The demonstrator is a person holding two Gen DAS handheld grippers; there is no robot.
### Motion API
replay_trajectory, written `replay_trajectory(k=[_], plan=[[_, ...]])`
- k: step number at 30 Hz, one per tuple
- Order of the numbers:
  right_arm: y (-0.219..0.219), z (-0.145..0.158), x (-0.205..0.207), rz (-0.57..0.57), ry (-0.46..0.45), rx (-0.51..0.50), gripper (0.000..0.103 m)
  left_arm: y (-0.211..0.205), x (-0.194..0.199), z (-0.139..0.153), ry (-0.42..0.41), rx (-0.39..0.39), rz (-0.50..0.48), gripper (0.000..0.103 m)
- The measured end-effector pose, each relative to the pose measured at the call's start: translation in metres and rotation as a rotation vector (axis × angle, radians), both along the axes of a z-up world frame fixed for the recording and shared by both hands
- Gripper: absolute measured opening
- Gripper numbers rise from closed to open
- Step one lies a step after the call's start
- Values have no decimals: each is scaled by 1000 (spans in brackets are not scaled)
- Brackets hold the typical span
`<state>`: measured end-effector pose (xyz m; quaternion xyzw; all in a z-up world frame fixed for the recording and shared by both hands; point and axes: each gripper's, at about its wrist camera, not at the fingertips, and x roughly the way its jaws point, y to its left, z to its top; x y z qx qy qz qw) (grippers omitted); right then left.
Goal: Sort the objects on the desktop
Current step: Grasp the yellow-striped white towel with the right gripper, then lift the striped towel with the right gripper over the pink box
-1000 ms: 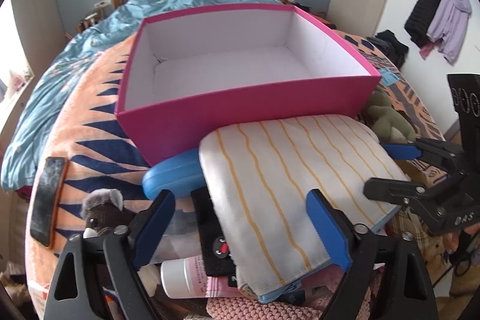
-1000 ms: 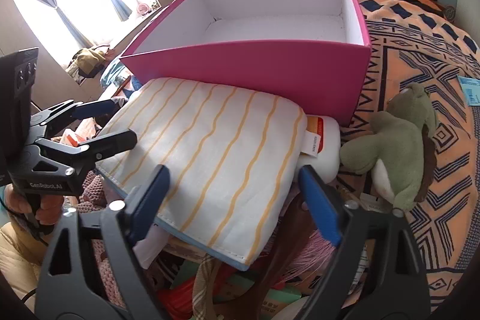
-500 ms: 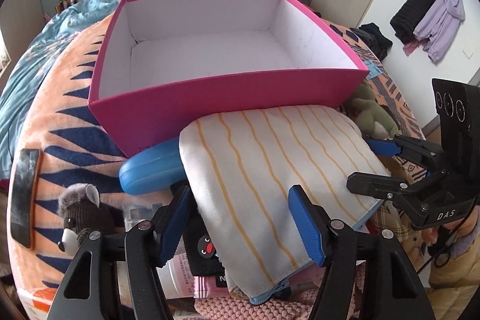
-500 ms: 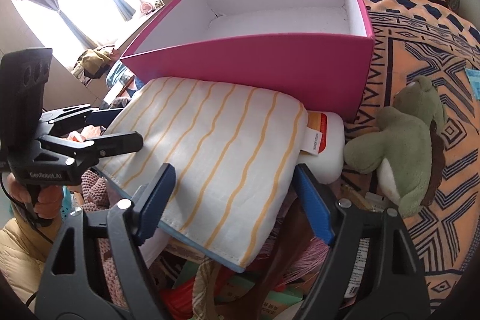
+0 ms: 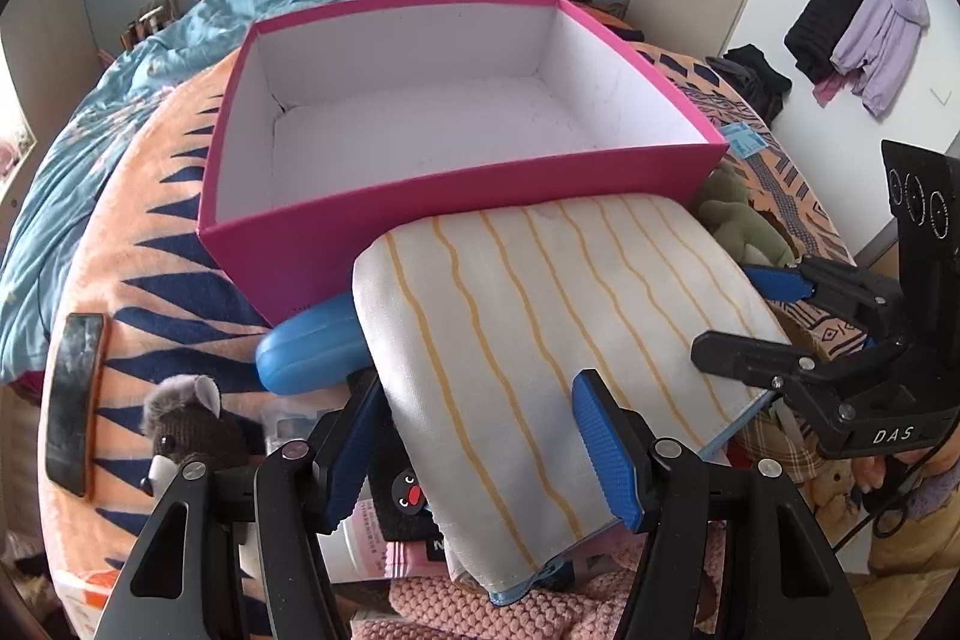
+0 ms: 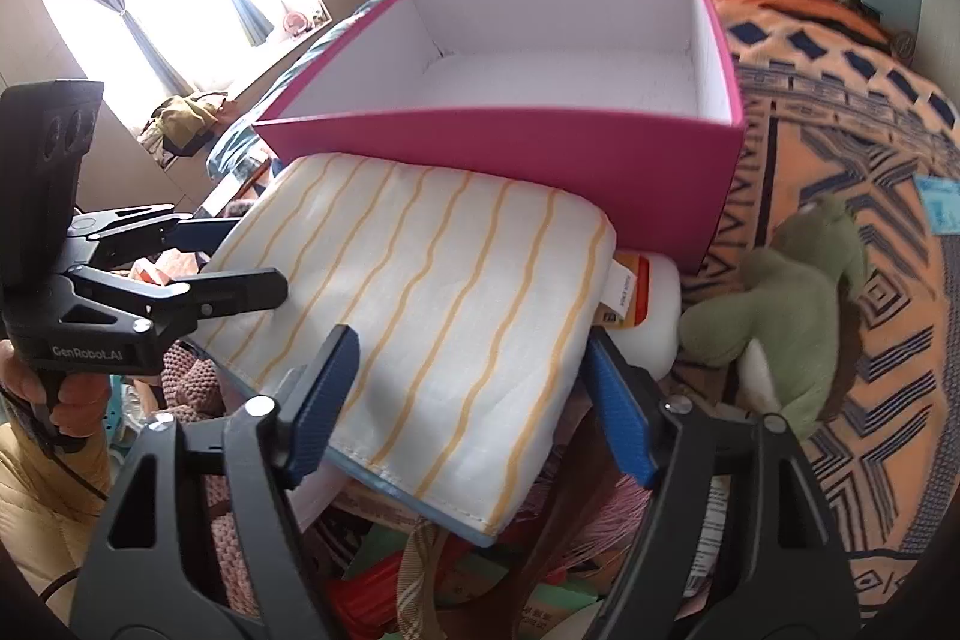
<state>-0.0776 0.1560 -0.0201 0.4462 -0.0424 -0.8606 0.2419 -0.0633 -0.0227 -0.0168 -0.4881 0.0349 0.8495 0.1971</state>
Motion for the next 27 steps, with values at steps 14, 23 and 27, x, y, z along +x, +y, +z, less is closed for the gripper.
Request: replay_trajectory(k=[14,23,27], plan=[[-3,-1,5,-18,52,103,51,-6,2,-1,11,-8,20,53],[-4,12,15,-18,101,101,42,-11,11,16,59,8,37,53],[-6,22,19,-12,126,90,42,-13,15,27,88,15,41,53]])
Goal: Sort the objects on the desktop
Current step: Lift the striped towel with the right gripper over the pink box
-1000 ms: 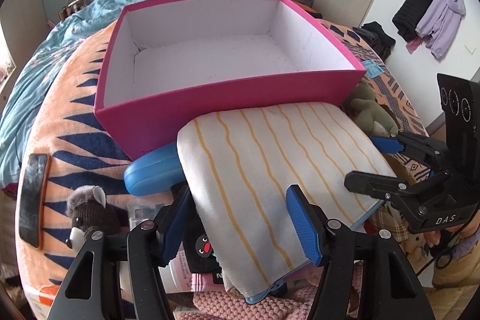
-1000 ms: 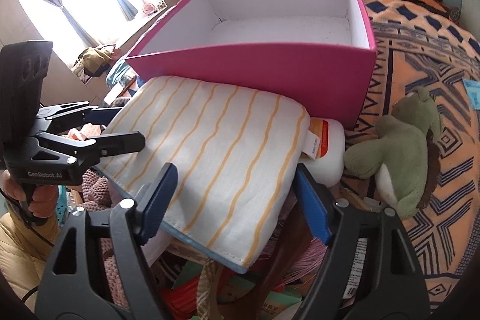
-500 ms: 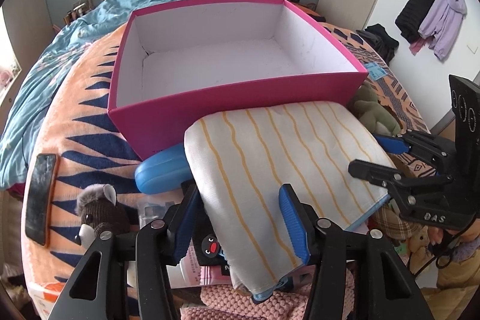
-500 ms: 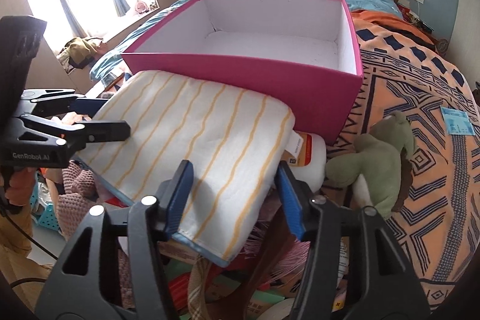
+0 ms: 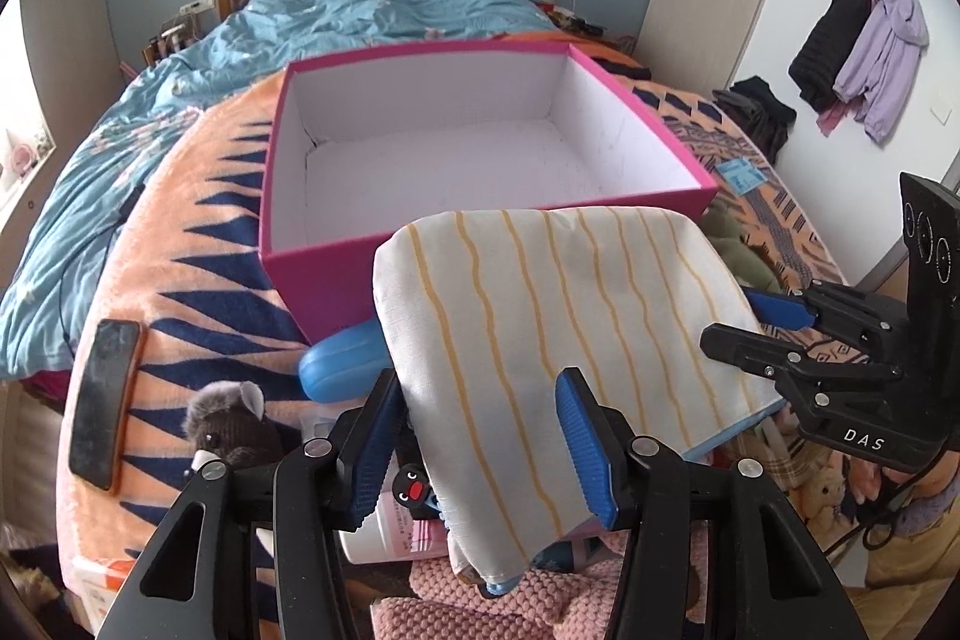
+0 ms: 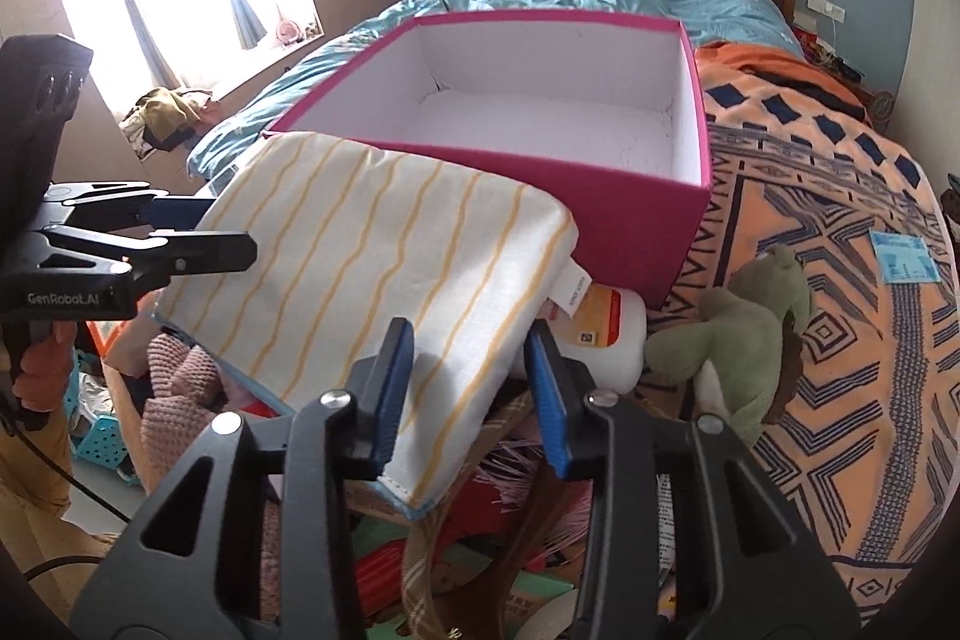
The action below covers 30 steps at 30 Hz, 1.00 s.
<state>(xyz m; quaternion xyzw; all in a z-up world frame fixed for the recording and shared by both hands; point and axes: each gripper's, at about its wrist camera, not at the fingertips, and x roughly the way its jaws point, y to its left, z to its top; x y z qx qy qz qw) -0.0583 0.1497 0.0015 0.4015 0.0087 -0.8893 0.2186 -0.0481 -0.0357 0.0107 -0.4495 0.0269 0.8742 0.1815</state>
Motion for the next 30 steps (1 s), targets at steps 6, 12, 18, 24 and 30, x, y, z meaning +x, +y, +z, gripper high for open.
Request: replay_trajectory(k=[6,12,18,24,30], plan=[[-5,15,1,12,37,-9,42,-3,1,16,30,-12,5,53],[-12,29,4,35,76,-7,42,-8,0,28,44,-15,16,53],[-16,43,3,42,115,-12,42,-13,-1,41,67,-9,28,53],[-22,56,0,52,153,-4,41,-17,-3,56,100,-7,37,53],[-26,66,-5,58,177,-2,42,-16,-9,67,112,-23,47,53]])
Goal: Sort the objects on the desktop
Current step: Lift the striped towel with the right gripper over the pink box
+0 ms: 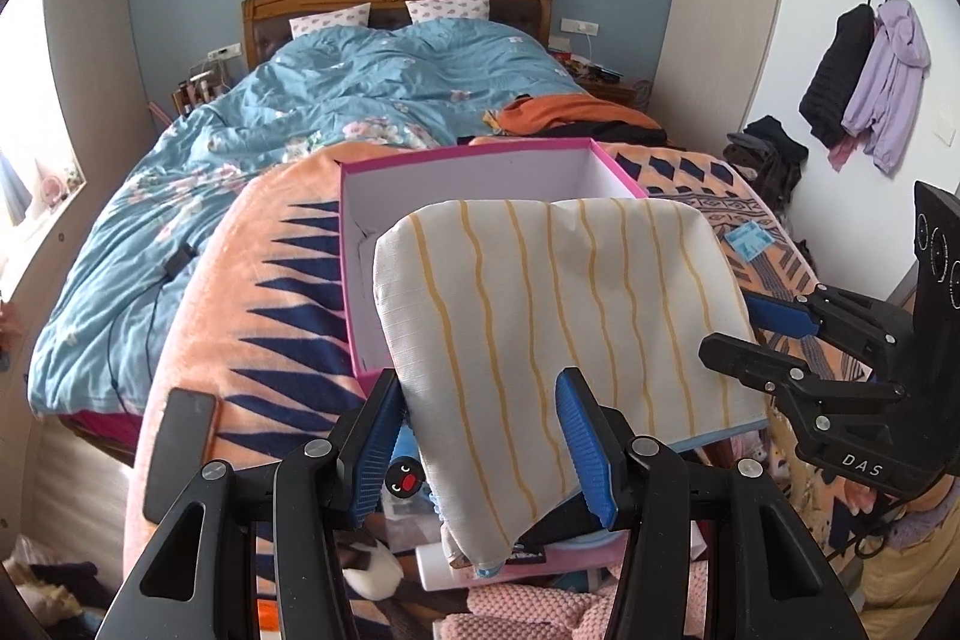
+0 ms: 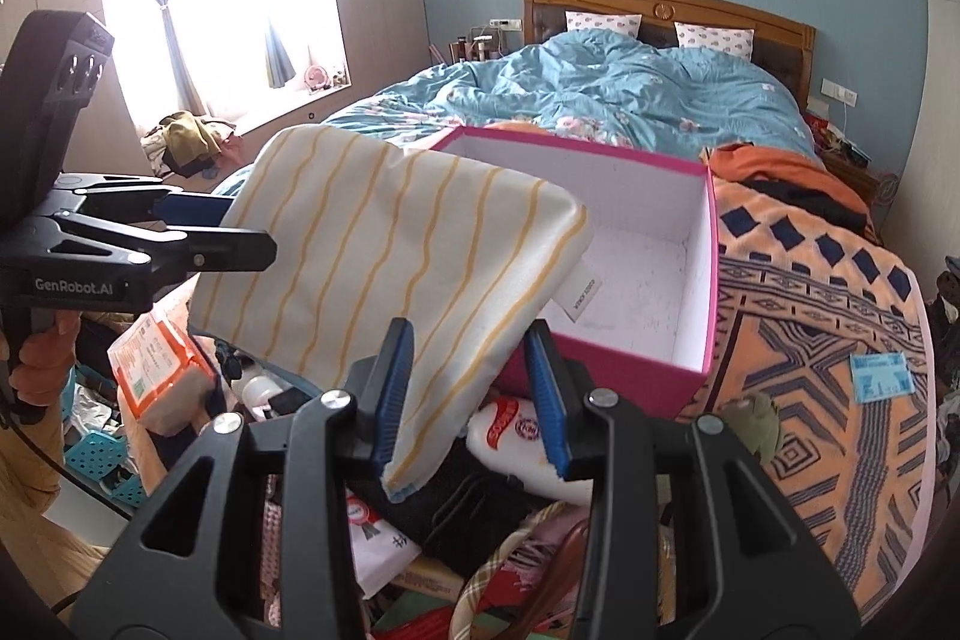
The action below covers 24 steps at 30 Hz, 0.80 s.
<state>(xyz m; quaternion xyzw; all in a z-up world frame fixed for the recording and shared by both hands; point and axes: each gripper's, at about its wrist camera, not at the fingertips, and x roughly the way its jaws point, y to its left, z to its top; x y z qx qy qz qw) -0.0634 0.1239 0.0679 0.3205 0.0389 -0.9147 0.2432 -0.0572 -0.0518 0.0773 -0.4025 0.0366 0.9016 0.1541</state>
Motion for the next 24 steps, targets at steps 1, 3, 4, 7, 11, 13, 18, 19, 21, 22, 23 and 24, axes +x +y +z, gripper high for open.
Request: replay_trajectory(k=[1,3,4,7,11,13,18,19,21,22,23,24], plan=[[0,2,-1,2,2,-3,41,0,-1,2,3,-1,1,53],[-1,5,-5,4,7,-8,42,-1,-4,5,6,-2,3,53],[-2,6,-6,5,10,-9,42,-2,-5,7,9,-2,4,53],[-2,9,-12,6,8,-21,42,-3,-8,12,19,-8,5,53],[-3,11,-19,9,4,-31,42,-5,-16,13,18,-12,12,53],[-4,11,-23,12,2,-35,42,-5,-20,13,18,-13,15,53],[-8,11,-32,9,2,-24,42,-4,-30,12,14,-16,18,53],[-8,12,-33,8,4,-23,42,-4,-30,12,13,-16,19,53],[-8,13,-38,5,7,-20,41,-3,-36,11,12,-14,22,53],[-9,14,-40,4,8,-21,42,-3,-39,11,13,-16,24,53],[-9,14,-42,5,10,-19,42,-2,-42,11,13,-16,26,53],[-10,15,-44,6,13,-18,42,-1,-45,11,12,-17,28,53]])
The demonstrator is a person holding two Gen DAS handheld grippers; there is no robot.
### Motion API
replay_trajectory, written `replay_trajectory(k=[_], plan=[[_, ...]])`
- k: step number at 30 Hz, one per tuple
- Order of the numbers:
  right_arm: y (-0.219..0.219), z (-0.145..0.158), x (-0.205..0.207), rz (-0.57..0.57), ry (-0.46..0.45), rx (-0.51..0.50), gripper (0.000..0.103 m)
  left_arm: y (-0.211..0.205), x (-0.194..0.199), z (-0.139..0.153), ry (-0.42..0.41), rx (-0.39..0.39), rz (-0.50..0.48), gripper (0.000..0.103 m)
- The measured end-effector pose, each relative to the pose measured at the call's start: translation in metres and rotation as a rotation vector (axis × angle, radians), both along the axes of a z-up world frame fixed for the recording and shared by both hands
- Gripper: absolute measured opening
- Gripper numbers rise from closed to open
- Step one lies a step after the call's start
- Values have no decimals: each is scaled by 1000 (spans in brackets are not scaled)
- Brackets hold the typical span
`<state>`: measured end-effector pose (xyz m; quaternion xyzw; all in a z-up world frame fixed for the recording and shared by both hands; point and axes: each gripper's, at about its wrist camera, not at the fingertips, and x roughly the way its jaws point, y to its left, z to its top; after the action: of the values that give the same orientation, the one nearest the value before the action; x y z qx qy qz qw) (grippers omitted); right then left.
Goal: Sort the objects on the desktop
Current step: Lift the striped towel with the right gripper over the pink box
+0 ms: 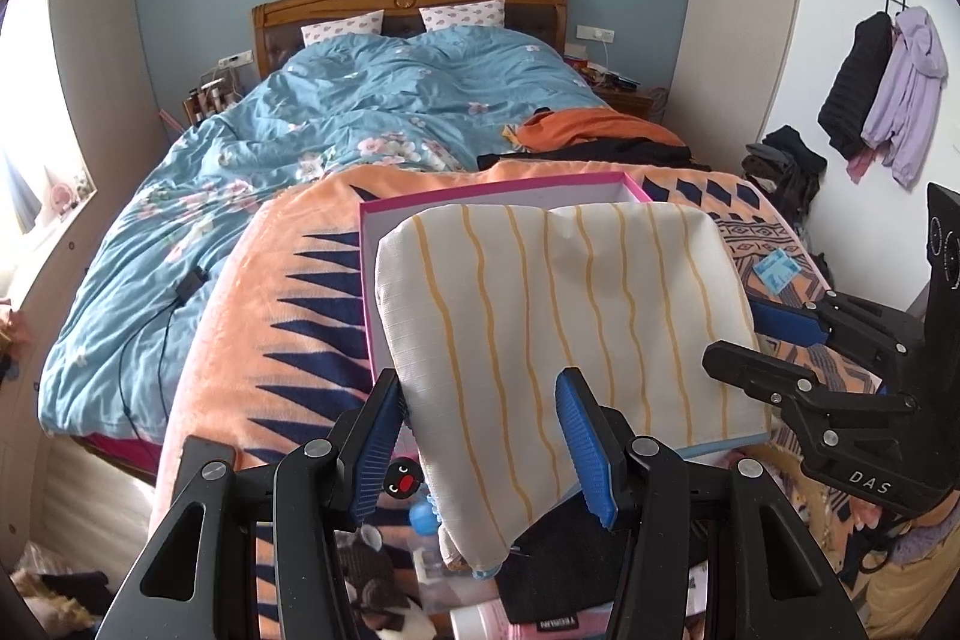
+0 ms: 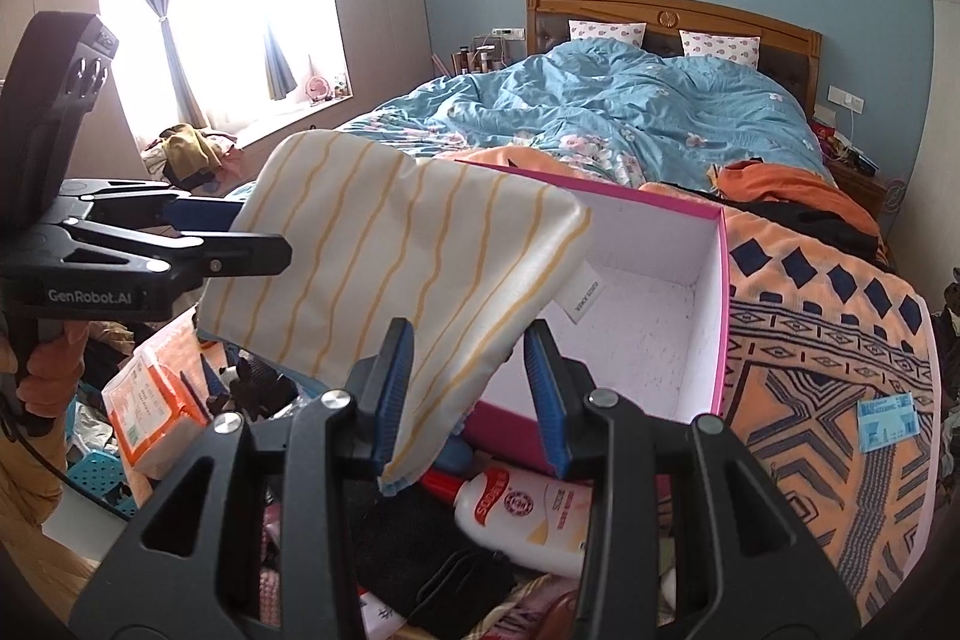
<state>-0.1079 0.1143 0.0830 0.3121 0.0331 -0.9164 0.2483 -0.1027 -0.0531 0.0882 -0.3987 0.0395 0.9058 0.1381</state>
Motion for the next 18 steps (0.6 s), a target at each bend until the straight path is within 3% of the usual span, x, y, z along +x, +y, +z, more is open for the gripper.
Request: replay_trajectory(k=[18], plan=[[-1,-5,-51,-1,-15,4,42,3,-59,-17,-47,9,32,53]])
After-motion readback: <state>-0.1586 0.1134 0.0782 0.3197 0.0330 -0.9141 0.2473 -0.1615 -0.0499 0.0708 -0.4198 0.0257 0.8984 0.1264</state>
